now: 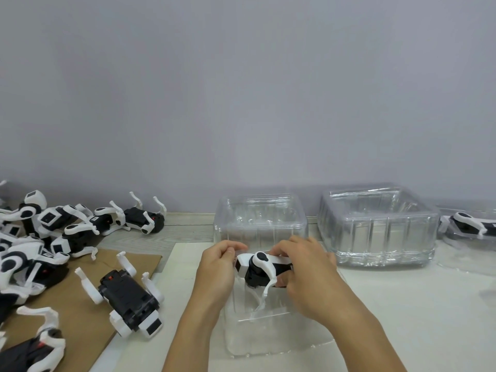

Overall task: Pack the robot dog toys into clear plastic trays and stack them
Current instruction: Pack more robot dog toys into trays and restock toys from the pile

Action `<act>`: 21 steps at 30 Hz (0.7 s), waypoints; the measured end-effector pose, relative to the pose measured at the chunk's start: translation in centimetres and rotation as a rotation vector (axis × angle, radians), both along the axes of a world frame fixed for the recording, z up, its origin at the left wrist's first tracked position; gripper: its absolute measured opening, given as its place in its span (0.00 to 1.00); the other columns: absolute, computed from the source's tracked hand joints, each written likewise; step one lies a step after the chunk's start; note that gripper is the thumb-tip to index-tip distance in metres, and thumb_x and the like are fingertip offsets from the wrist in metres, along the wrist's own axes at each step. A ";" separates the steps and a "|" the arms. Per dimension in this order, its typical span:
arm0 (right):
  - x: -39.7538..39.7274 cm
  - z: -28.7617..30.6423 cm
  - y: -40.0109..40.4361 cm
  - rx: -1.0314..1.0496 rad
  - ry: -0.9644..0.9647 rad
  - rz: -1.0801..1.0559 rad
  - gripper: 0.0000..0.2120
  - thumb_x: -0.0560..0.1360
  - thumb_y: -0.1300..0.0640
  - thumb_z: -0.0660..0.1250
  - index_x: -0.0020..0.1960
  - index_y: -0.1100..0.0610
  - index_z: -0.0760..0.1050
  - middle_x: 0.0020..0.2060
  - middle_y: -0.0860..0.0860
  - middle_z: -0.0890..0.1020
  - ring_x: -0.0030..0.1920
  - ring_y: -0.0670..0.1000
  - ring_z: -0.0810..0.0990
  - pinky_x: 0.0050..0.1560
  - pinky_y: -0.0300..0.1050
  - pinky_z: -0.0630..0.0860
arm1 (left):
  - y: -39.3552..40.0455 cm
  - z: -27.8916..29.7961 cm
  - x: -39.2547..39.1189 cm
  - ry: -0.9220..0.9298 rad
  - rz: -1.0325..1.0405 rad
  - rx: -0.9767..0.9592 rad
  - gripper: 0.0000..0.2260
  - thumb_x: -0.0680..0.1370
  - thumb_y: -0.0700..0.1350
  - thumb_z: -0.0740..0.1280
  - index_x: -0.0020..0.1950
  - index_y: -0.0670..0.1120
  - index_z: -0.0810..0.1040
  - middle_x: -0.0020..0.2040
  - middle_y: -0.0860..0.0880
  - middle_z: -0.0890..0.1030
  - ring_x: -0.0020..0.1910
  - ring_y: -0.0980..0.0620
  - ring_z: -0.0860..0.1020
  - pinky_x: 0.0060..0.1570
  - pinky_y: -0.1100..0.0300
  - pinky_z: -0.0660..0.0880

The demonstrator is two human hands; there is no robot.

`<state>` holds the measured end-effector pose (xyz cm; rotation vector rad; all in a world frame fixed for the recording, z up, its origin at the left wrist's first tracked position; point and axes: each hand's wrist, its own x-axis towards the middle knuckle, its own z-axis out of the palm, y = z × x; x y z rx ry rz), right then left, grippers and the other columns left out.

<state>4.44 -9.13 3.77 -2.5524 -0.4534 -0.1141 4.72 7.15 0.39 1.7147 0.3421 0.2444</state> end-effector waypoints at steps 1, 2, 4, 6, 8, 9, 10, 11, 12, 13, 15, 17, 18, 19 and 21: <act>0.0 0.0 0.0 -0.006 -0.001 -0.008 0.16 0.75 0.60 0.69 0.56 0.41 0.75 0.49 0.38 0.71 0.56 0.43 0.63 0.51 0.46 0.56 | 0.0 0.0 0.0 0.001 -0.001 0.003 0.18 0.83 0.36 0.57 0.44 0.47 0.84 0.47 0.48 0.85 0.50 0.48 0.80 0.49 0.58 0.74; 0.0 -0.1 0.1 -0.013 0.000 -0.017 0.17 0.75 0.60 0.69 0.56 0.41 0.74 0.49 0.38 0.71 0.56 0.44 0.63 0.50 0.46 0.55 | -0.1 0.0 0.0 0.001 0.000 0.009 0.18 0.83 0.36 0.57 0.44 0.47 0.84 0.47 0.48 0.84 0.50 0.49 0.80 0.48 0.58 0.73; -0.1 -0.1 0.1 -0.020 0.008 -0.031 0.17 0.74 0.61 0.69 0.57 0.41 0.74 0.51 0.39 0.71 0.57 0.45 0.63 0.48 0.46 0.53 | -0.1 0.0 -0.1 -0.002 -0.002 0.015 0.18 0.84 0.37 0.57 0.44 0.48 0.84 0.47 0.49 0.84 0.50 0.50 0.80 0.48 0.58 0.73; 0.0 -0.2 0.2 -0.018 0.024 -0.041 0.18 0.74 0.61 0.69 0.57 0.42 0.74 0.52 0.40 0.71 0.58 0.46 0.63 0.48 0.46 0.53 | -0.1 0.0 -0.1 -0.007 -0.009 0.016 0.18 0.84 0.37 0.57 0.45 0.48 0.84 0.49 0.48 0.84 0.52 0.49 0.80 0.52 0.56 0.75; 0.0 -0.2 0.2 -0.014 0.039 -0.045 0.18 0.74 0.61 0.68 0.58 0.42 0.74 0.53 0.42 0.71 0.58 0.47 0.63 0.48 0.46 0.53 | -0.1 0.1 -0.1 -0.007 -0.006 0.011 0.17 0.84 0.37 0.57 0.45 0.48 0.84 0.49 0.48 0.84 0.52 0.48 0.81 0.55 0.55 0.75; 0.1 -0.2 0.2 -0.014 0.043 -0.043 0.18 0.74 0.61 0.68 0.58 0.42 0.74 0.53 0.42 0.71 0.58 0.47 0.63 0.49 0.46 0.53 | -0.1 0.2 -0.1 -0.008 -0.003 0.003 0.17 0.84 0.37 0.57 0.45 0.48 0.84 0.48 0.48 0.84 0.52 0.47 0.80 0.54 0.55 0.75; 0.1 -0.2 0.2 -0.015 0.045 -0.041 0.18 0.75 0.62 0.68 0.58 0.42 0.74 0.53 0.42 0.71 0.58 0.47 0.63 0.49 0.46 0.53 | -0.1 0.2 -0.2 -0.006 0.000 -0.007 0.17 0.84 0.37 0.57 0.45 0.47 0.84 0.48 0.48 0.84 0.52 0.47 0.80 0.54 0.55 0.75; 0.1 -0.2 0.2 -0.014 0.045 -0.038 0.18 0.75 0.62 0.68 0.58 0.43 0.74 0.53 0.42 0.71 0.57 0.47 0.62 0.49 0.45 0.52 | -0.1 0.3 -0.2 -0.003 0.000 -0.023 0.17 0.83 0.37 0.58 0.44 0.47 0.84 0.48 0.48 0.84 0.51 0.47 0.80 0.53 0.55 0.74; 0.1 -0.3 0.1 -0.012 0.044 -0.037 0.18 0.75 0.62 0.68 0.58 0.43 0.74 0.53 0.42 0.71 0.56 0.46 0.61 0.48 0.45 0.52 | -0.2 0.4 -0.3 0.003 -0.004 -0.037 0.17 0.83 0.37 0.58 0.44 0.47 0.84 0.47 0.48 0.84 0.51 0.46 0.80 0.53 0.54 0.74; 0.1 -0.3 0.1 -0.012 0.042 -0.035 0.18 0.75 0.62 0.68 0.58 0.43 0.74 0.53 0.42 0.70 0.55 0.46 0.61 0.49 0.45 0.52 | -0.2 0.4 -0.3 0.005 -0.016 -0.053 0.15 0.83 0.38 0.59 0.44 0.47 0.84 0.47 0.47 0.84 0.51 0.45 0.80 0.54 0.52 0.74; 0.2 -0.3 0.1 -0.018 0.035 -0.035 0.18 0.75 0.62 0.67 0.59 0.42 0.74 0.53 0.42 0.70 0.54 0.46 0.60 0.49 0.45 0.53 | -0.4 0.7 -0.6 -0.002 -0.062 -0.082 0.10 0.78 0.46 0.65 0.43 0.47 0.84 0.48 0.44 0.84 0.53 0.43 0.79 0.59 0.48 0.74; 0.2 -0.4 0.1 -0.025 0.029 -0.038 0.18 0.76 0.61 0.68 0.60 0.42 0.73 0.53 0.42 0.70 0.54 0.45 0.60 0.49 0.45 0.53 | -0.5 1.0 -0.9 0.006 -0.106 -0.115 0.11 0.70 0.53 0.67 0.44 0.49 0.84 0.49 0.44 0.84 0.54 0.43 0.80 0.61 0.47 0.74; 0.2 -0.4 0.2 -0.025 0.025 -0.040 0.18 0.76 0.61 0.68 0.60 0.42 0.73 0.53 0.42 0.70 0.54 0.45 0.60 0.49 0.45 0.53 | -0.4 1.1 -1.0 0.014 -0.122 -0.121 0.13 0.68 0.55 0.67 0.44 0.49 0.85 0.48 0.45 0.84 0.54 0.44 0.81 0.61 0.46 0.74; 0.2 -0.5 0.2 -0.024 0.020 -0.040 0.18 0.76 0.61 0.67 0.60 0.42 0.73 0.53 0.42 0.70 0.54 0.46 0.60 0.49 0.45 0.53 | -0.4 1.1 -1.0 0.021 -0.133 -0.121 0.13 0.68 0.56 0.67 0.45 0.50 0.85 0.48 0.46 0.85 0.54 0.44 0.81 0.62 0.46 0.74; 0.2 -0.6 0.2 -0.024 0.016 -0.038 0.18 0.76 0.62 0.67 0.60 0.43 0.73 0.53 0.42 0.70 0.54 0.46 0.60 0.49 0.45 0.53 | -0.2 1.0 -0.9 0.035 -0.140 -0.123 0.12 0.70 0.56 0.70 0.46 0.51 0.85 0.48 0.48 0.86 0.54 0.46 0.82 0.63 0.46 0.75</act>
